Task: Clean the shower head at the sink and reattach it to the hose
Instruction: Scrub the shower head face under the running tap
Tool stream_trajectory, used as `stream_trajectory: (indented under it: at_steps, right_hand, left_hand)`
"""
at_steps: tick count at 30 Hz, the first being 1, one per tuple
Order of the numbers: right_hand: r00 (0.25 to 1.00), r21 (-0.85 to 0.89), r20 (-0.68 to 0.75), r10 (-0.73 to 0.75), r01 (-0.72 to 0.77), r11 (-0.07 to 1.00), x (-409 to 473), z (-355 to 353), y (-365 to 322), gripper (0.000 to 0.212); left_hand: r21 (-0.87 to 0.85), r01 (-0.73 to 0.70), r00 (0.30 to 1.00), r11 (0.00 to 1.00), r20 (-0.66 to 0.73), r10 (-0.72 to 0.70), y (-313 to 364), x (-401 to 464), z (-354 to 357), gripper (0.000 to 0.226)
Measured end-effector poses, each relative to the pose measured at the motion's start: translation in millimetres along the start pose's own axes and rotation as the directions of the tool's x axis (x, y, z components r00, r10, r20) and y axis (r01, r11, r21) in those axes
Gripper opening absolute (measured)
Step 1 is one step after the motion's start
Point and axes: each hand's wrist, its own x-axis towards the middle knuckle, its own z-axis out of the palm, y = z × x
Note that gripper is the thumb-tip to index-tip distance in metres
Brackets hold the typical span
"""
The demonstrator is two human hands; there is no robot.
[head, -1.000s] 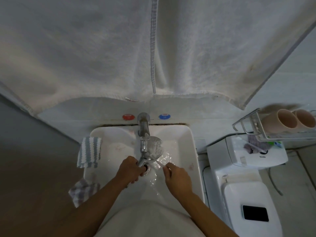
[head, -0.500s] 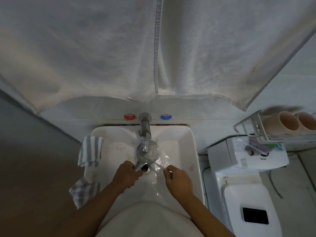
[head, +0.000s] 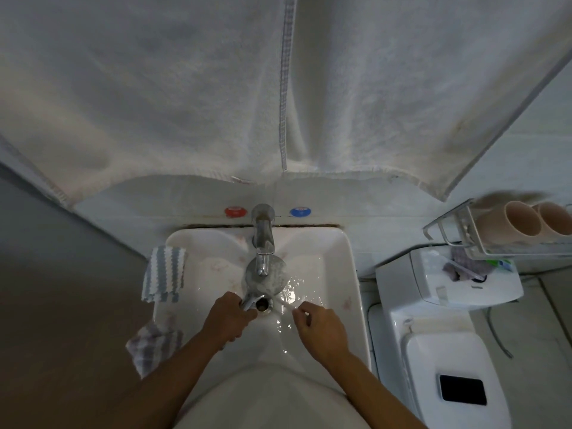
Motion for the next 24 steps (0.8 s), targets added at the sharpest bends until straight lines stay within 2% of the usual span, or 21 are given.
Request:
stream_trajectory:
  at_steps: [5, 10, 14, 19, 24]
  right_hand:
    - [0.995, 0.004, -0.083, 0.057, -0.056, 0.998, 4.8, -2.4, 3.4, 0.028]
    - [1.0, 0.009, -0.002, 0.006, -0.006, 1.0, 0.8, 3.3, 1.1, 0.029]
    - [0.996, 0.046, -0.071, 0.053, -0.05, 0.998, 4.3, 0.6, 6.9, 0.028]
    - [1.0, 0.035, -0.001, 0.013, -0.013, 0.999, 1.0, 5.0, 3.7, 0.028]
    - [0.995, 0.066, -0.078, 0.069, -0.064, 0.996, 4.6, 1.4, 8.4, 0.029]
  left_hand:
    - [0.014, -0.016, 1.0, 1.0, 0.006, 0.016, -0.9, 0.7, -0.3, 0.028]
    - [0.02, -0.01, 1.0, 1.0, 0.004, 0.01, -2.0, 2.6, 0.2, 0.03]
    - [0.03, -0.012, 1.0, 0.999, 0.018, 0.011, -5.2, 3.9, 0.4, 0.029]
    - [0.037, -0.005, 1.0, 0.999, 0.002, 0.005, -5.8, 5.2, 1.4, 0.03]
    - [0.036, -0.004, 1.0, 0.999, -0.005, 0.004, -5.3, 5.4, 1.4, 0.029]
